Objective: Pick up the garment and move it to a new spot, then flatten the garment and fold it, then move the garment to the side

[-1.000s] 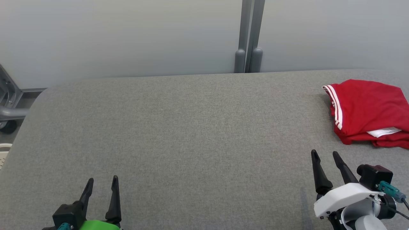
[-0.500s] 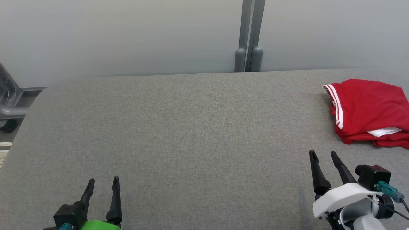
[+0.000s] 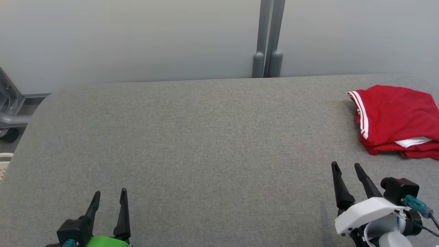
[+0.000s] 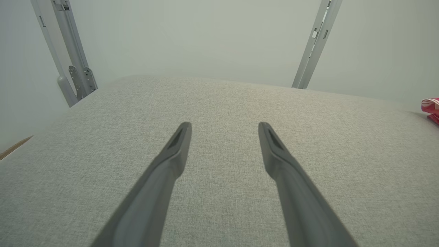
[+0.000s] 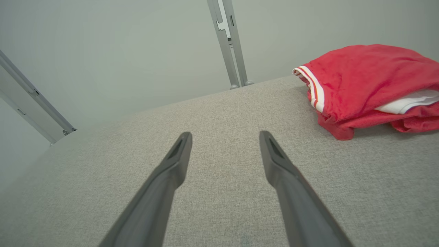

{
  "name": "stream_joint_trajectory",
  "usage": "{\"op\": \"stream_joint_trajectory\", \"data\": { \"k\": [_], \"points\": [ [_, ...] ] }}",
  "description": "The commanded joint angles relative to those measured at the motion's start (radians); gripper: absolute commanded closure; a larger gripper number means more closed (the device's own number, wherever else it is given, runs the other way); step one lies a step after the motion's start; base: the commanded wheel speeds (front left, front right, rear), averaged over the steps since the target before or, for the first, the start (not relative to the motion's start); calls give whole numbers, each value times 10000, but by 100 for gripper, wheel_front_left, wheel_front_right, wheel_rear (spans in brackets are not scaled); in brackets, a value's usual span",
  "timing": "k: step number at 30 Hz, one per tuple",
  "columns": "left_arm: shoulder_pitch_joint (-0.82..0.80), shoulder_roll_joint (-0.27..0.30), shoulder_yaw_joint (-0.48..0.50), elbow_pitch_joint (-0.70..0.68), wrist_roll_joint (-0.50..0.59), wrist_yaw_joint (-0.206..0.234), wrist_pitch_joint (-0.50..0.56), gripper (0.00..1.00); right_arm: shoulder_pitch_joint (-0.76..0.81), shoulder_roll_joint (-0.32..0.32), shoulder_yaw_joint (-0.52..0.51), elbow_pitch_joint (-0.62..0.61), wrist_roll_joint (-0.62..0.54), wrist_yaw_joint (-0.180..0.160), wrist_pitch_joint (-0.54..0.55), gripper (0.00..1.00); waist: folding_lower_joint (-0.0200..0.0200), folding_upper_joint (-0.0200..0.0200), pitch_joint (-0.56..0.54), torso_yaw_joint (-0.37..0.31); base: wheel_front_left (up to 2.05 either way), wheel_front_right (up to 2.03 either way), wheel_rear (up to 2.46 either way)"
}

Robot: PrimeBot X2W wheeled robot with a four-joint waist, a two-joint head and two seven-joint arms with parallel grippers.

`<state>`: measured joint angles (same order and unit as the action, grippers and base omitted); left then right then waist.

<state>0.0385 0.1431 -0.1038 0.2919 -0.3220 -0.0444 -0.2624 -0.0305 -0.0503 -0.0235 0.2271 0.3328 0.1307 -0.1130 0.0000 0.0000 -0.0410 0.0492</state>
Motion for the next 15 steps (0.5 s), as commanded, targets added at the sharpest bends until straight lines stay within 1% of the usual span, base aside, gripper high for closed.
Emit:
{"op": "stream_joint_trajectory", "data": {
  "k": [1,2,5,15],
  "points": [
    [7,-2,33,-48,41,18,-30,0,35,-7,8,34,31,-3,-25,0,0,0,-3,0,0,0,0],
    [2,-7,3,19,-4,1,3,100,9,4,7,31,2,0,2,100,0,0,-2,0,0,0,0],
    [30,-75,-28,290,-29,0,72,100,146,59,8,294,24,0,38,100,0,0,-2,-1,0,0,0],
    [-239,-188,142,232,-1791,-119,539,100,109,49,-294,177,1766,0,425,100,0,0,31,-40,0,0,0]
  ]
}}
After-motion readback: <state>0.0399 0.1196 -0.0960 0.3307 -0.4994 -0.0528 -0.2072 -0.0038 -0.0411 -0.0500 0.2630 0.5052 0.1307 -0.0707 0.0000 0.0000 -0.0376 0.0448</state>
